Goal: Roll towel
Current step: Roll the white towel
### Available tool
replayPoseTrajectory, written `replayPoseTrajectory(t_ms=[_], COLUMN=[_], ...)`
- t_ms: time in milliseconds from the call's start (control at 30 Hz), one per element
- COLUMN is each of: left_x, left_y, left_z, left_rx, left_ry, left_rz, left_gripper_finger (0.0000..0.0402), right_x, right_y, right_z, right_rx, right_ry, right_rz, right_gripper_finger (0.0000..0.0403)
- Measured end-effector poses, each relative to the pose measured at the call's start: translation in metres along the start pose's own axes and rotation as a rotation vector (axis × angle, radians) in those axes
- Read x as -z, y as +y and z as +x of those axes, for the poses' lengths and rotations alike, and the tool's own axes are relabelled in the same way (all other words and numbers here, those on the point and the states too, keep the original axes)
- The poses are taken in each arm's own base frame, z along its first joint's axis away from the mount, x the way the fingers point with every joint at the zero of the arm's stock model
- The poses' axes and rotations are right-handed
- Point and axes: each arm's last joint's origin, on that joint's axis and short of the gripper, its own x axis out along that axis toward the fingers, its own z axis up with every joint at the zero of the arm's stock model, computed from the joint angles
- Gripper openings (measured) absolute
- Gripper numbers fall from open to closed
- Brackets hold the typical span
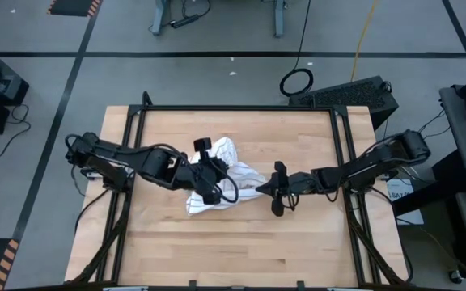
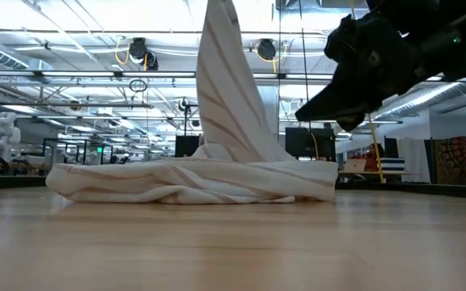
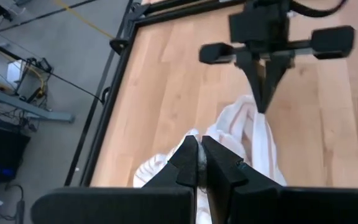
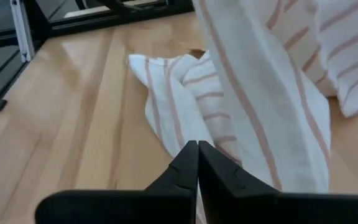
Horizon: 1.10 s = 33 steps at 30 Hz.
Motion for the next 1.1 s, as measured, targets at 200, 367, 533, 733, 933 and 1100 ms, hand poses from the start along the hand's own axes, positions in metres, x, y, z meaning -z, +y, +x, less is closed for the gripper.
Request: replayPoseTrajectory(t_ms=[200, 367, 533, 733, 933, 1100], left_x=[0.000, 0.003, 0.002, -0.001, -0.008, -0.009], left_y=[-0.014, -0.018, -0.017, -0.019, -0.027, -0.028], left_z=[0.007, 0.012, 0.012, 0.013, 0.024, 0.025], left_rx=[0.014, 0.022, 0.023, 0.027, 0.029, 0.034], left_ry=[-0.068, -0.077, -0.081, -0.104, -0.154, -0.160], left_rz=[0.030, 0.044, 0.036, 0.020, 0.033, 0.037], left_gripper_finger=[0.0013, 0.0013, 0.0013, 0.0013, 0.0013, 0.0013], right_x=[0.003, 0.010, 0.019, 0.031, 0.041, 0.046], right_y=[-0.002, -0.008, -0.017, -0.029, -0.035, -0.033], right_z=[0.002, 0.001, 0.000, 0.005, 0.022, 0.025], right_rx=[0.023, 0.185, 0.282, 0.337, 0.219, 0.208], right_ry=[0.019, 0.059, 0.132, 0.220, 0.265, 0.280], right_rz=[-0.009, -0.035, 0.042, 0.094, 0.131, 0.094], right_gripper_finger=[0.0001, 0.0011, 0.0062, 0.0141, 0.0114, 0.0013])
